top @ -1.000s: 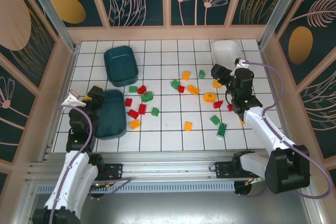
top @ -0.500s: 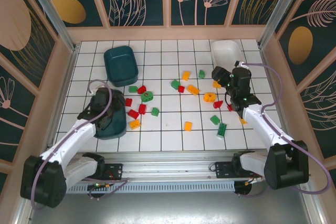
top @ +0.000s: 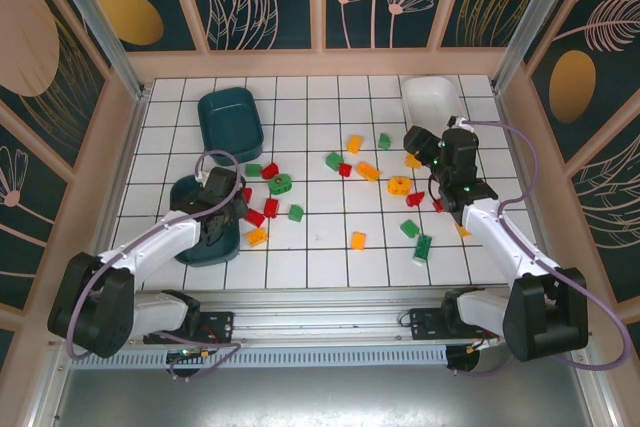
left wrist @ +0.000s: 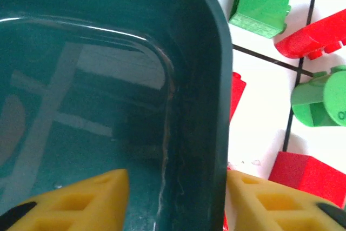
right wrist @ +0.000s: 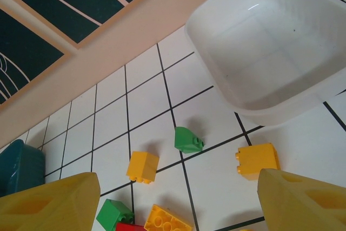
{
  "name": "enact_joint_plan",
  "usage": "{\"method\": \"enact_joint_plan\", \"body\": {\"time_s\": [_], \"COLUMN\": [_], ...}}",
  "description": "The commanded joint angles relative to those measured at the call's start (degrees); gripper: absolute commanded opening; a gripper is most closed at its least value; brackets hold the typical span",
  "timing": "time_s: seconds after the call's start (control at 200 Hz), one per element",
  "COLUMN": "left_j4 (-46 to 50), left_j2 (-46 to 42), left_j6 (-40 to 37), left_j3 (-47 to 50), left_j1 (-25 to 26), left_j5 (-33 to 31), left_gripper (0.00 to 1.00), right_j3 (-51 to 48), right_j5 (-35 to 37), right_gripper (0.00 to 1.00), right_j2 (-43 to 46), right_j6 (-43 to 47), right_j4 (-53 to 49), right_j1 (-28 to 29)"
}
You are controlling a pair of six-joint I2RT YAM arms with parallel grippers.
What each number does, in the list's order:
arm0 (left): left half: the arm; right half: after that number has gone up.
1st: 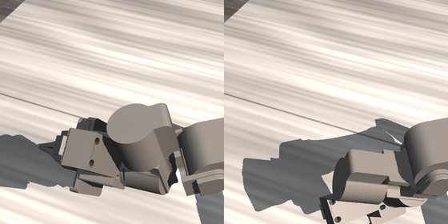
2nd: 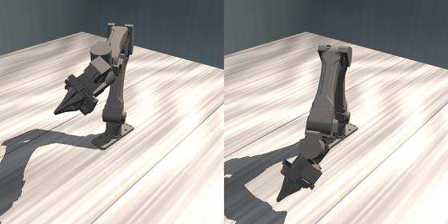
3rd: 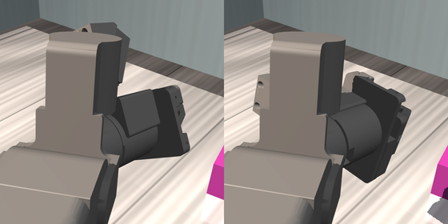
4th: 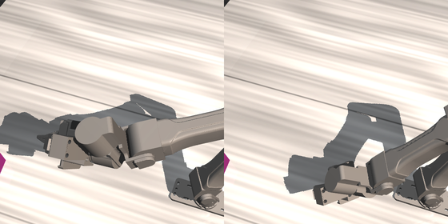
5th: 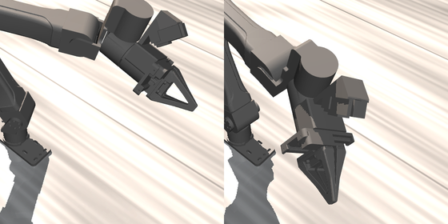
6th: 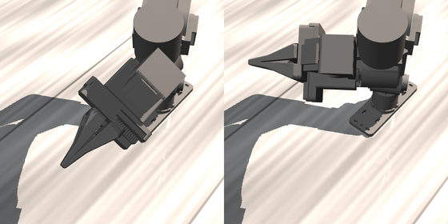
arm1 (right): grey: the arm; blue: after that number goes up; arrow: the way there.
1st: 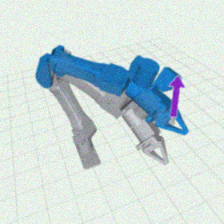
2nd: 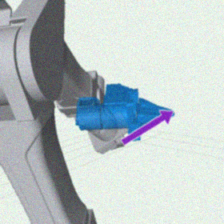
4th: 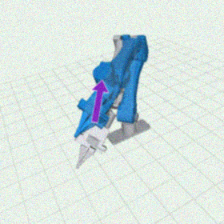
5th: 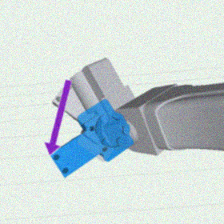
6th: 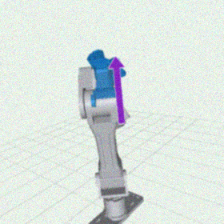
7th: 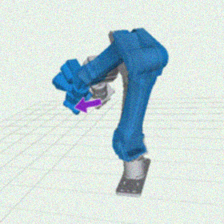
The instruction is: Sort the legos into containers by color
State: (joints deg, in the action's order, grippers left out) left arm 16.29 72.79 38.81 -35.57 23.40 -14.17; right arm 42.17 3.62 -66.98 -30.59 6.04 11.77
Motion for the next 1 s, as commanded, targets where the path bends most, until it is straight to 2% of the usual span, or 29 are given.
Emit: {"method": "enact_joint_plan", "body": {"time_s": [0.0,0.18,0.235,0.36,0.465,0.626,0.701,0.816,0.996], "left_j4": [1.1,2.0,2.3,5.5,13.0,21.4,20.6,15.2,7.9], "left_j2": [0.3,0.3,0.4,-0.7,-1.7,-1.2,0.7,7.7,25.8], "left_j6": [-1.8,-2.8,-2.9,-2.7,-2.8,-2.7,-4.5,-8.5,-13.3], "left_j3": [-1.1,-1.1,-1.1,-3.7,-10.8,-24.0,-29.9,-39.3,-57.9], "left_j1": [0.5,0.7,0.8,2.2,7.6,14.3,15.5,15.9,15.9], "left_j5": [-3.0,-4.2,-4.3,-6.5,-14.2,-19.8,-18.6,-12.7,-8.8], "left_gripper": [0.29,0.05,0.00,0.00,0.00,0.00,0.00,0.00,0.00], "right_j3": [-0.4,-0.6,-0.6,-0.3,0.1,0.7,1.0,1.6,1.4], "right_j5": [1.3,0.6,0.4,0.2,0.1,-0.5,-0.9,-1.4,-2.4], "right_gripper": [0.77,0.77,0.77,0.77,0.77,0.77,0.77,0.77,0.77], "right_j2": [-0.2,-0.2,-0.1,0.0,0.0,-0.1,-0.1,-0.2,-0.6], "right_j6": [-0.3,-0.3,-0.3,-0.1,0.2,0.3,0.4,0.4,0.3], "right_j4": [0.6,0.7,0.6,0.3,-0.1,-0.1,-0.2,-0.2,0.6], "right_j1": [-0.3,-0.9,-1.0,-1.3,-1.7,-2.8,-3.3,-4.4,-7.2]}}
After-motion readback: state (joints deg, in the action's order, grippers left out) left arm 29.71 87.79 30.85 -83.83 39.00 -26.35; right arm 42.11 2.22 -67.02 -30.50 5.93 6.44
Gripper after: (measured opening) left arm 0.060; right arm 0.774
